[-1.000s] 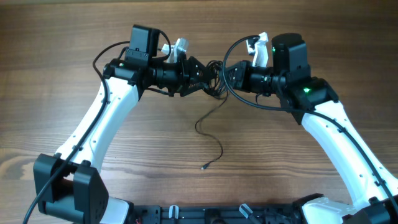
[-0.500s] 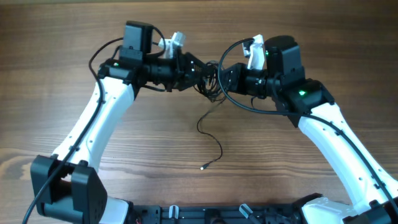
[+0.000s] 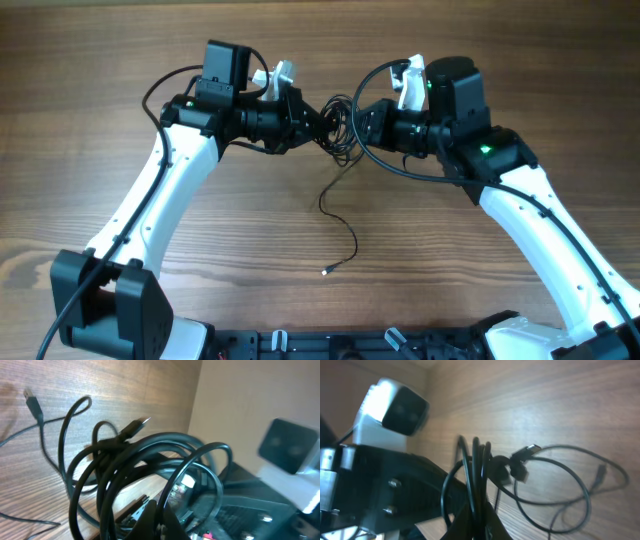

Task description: Untangle cables

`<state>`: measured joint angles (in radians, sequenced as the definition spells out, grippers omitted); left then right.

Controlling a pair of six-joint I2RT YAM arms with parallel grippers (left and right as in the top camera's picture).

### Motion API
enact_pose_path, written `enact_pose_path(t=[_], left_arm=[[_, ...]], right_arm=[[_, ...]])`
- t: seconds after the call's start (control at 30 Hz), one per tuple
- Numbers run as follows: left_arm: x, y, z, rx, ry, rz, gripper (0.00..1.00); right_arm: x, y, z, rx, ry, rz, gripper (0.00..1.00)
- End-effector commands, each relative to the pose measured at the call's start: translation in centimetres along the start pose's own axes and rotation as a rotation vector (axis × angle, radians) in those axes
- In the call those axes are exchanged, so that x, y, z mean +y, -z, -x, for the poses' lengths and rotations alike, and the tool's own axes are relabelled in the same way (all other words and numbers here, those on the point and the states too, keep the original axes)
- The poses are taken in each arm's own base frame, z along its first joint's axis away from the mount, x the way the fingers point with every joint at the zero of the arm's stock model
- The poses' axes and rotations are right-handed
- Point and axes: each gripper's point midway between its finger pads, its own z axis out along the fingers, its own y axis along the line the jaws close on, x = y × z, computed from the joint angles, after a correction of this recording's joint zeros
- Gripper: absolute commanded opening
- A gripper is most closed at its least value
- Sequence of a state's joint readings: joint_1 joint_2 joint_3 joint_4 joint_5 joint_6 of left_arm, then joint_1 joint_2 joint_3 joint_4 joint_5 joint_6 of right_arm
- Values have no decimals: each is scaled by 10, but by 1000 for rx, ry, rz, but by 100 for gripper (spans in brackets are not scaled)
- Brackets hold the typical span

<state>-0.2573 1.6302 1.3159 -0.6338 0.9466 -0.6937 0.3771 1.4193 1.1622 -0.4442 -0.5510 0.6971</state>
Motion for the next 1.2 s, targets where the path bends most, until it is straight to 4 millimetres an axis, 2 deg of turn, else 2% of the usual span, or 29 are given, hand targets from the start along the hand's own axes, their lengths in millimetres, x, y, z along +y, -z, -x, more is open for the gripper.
enact_pose_path(t=[0.0, 0.03, 0.07, 0.1, 0.13, 0.17, 0.27, 0.33, 0.37, 0.4, 0.47, 0.5, 0.53, 0.57, 0.6, 0.63, 0.67, 0.7, 0.73, 0.77, 0.8, 0.83, 0.87, 0.9, 0.97, 1.03, 1.1, 1.17], left_arm=[[-20, 32, 18, -94, -33, -66, 4], [-32, 45, 21, -116, -55, -112, 4], [-45, 62, 26, -155, -64, -152, 4], [-56, 78, 30, -203, -59, -182, 4], [-68, 92, 32, -244, -66, -214, 4], [-87, 108, 32, -286, -98, -261, 4], [-145, 143, 22, -351, -220, -413, 4], [-188, 161, 5, -390, -390, -521, 4], [-189, 155, 5, -399, -390, -513, 4], [-167, 133, 13, -403, -302, -427, 4], [-110, 103, 34, -472, -102, -206, 4], [-103, 98, 38, -477, -76, -185, 4], [-112, 100, 37, -469, -86, -221, 4], [-137, 108, 32, -454, -135, -314, 4], [-176, 126, 20, -445, -265, -446, 4], [-197, 138, 9, -454, -367, -507, 4], [-196, 137, 5, -453, -376, -495, 4], [-181, 124, 7, -448, -350, -427, 4], [-157, 110, 13, -460, -270, -332, 4], [-112, 94, 24, -507, -116, -155, 4], [-52, 86, 31, -590, 47, 92, 4], [-29, 87, 33, -631, 84, 198, 4], [-20, 89, 33, -657, 81, 255, 4], [-22, 91, 35, -667, 67, 252, 4], [-47, 98, 39, -694, 24, 185, 4], [-102, 123, 44, -763, -60, 72, 4], [-155, 150, 41, -823, -146, -37, 4], [-194, 173, 34, -871, -211, -121, 4]], right_arm=[[-25, 5, 6, -40, -50, -127, 5], [-35, 8, 5, -39, -70, -159, 14], [-42, 11, 5, -38, -90, -181, 29], [-49, 15, 7, -39, -110, -197, 52], [-54, 17, 8, -42, -123, -208, 70], [-57, 19, 8, -40, -132, -216, 83], [-60, 20, 4, -24, -145, -230, 86], [-61, 20, -1, 1, -126, -228, 93], [-59, 20, -2, 8, -113, -219, 94], [-58, 20, -3, 13, -108, -215, 95], [-59, 20, -3, 13, -109, -216, 100], [-59, 20, -3, 13, -109, -216, 100], [-59, 20, -3, 12, -109, -218, 100], [-59, 20, -3, 11, -108, -220, 100], [-59, 20, -3, 11, -108, -220, 100], [-59, 20, -3, 11, -108, -220, 100], [-59, 20, -3, 11, -108, -220, 100], [-59, 20, -3, 11, -108, -220, 100], [-59, 20, -3, 10, -108, -219, 100], [-59, 20, -3, 10, -108, -219, 100], [-59, 20, -3, 9, -108, -219, 100], [-59, 20, -3, 10, -107, -219, 100], [-59, 20, -2, 9, -107, -219, 100], [-59, 20, -3, 9, -108, -219, 100], [-59, 20, -2, 9, -107, -219, 100], [-59, 20, -2, 9, -107, -219, 100], [-59, 20, -2, 9, -107, -219, 100], [-59, 20, -2, 9, -107, -219, 100]])
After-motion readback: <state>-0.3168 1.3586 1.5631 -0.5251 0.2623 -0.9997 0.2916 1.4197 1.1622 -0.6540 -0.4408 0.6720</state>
